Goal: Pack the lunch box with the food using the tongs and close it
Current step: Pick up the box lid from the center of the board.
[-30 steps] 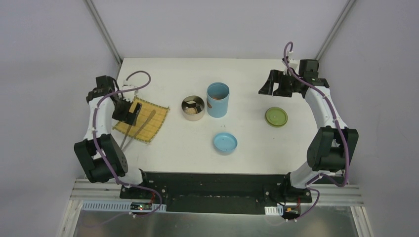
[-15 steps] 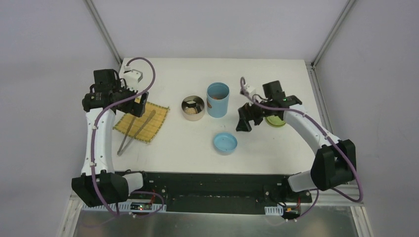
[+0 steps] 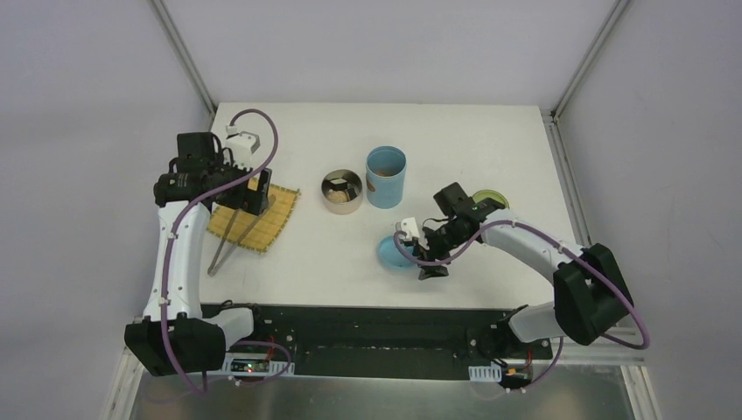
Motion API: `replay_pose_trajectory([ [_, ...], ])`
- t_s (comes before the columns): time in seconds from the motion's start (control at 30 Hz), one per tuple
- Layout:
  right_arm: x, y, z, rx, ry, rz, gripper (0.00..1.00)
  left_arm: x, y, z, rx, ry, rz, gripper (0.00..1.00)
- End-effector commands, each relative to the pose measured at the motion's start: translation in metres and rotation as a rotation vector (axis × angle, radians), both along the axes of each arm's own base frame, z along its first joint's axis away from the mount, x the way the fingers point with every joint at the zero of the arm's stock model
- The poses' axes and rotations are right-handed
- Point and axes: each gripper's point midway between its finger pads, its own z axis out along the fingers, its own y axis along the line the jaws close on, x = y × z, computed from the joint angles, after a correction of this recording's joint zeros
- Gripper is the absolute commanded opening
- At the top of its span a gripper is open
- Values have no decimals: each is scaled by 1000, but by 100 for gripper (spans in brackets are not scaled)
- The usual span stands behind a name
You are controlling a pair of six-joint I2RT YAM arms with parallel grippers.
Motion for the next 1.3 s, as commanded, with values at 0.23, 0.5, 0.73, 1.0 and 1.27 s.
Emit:
replay_pose_trajectory([
  [0.23, 14, 24, -31, 36, -153, 198, 55, -4, -19, 8, -69, -13, -30, 99],
  [0.5, 14, 29, -40, 16, -122, 210, 22, 2, -28, 22, -68, -28, -72, 99],
  [0.73, 23, 60, 47, 197, 3, 63, 0, 5, -53, 52, -113, -100, -155, 99],
  [1.0, 63, 100, 205, 505, 267, -127, 0, 46, -80, 129, -236, -298, -253, 99],
  [1.27, 133, 97, 359, 917, 662, -385, 0, 57, -141, 240, -577, -500, -421, 99],
])
